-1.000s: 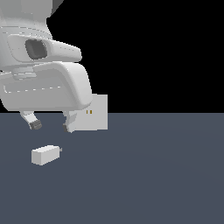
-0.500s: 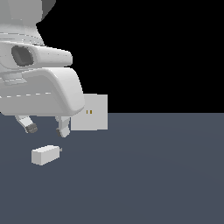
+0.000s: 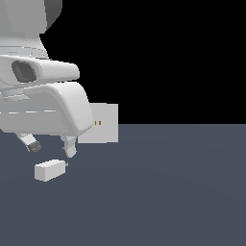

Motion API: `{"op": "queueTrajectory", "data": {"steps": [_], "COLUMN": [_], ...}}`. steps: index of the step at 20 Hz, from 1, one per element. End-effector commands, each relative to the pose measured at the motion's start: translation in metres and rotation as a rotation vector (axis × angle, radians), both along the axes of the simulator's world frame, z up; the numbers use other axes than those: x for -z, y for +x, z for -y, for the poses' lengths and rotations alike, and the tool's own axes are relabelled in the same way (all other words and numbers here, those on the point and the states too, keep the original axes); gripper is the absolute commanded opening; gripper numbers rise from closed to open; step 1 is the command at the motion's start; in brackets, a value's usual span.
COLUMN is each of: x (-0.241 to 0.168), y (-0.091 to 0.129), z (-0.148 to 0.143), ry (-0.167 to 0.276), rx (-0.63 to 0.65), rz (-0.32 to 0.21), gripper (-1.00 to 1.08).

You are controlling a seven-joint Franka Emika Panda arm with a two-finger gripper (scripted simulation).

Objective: Plug the charger into the wall socket.

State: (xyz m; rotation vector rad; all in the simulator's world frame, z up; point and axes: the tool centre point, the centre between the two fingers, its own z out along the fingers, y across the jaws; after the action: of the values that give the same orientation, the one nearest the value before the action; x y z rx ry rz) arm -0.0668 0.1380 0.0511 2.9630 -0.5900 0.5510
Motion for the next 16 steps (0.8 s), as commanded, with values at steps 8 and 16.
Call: {"op": "queueTrajectory", "data": {"steps": [8, 16], "x": [0.036, 0.039], "y": [-0.001, 0.000], "z": [0.000, 0.000], "ry": [0.000, 0.000], "rx": [0.002, 0.002], "rz": [-0.001, 0.000], "gripper": [1.00, -1.00]}}
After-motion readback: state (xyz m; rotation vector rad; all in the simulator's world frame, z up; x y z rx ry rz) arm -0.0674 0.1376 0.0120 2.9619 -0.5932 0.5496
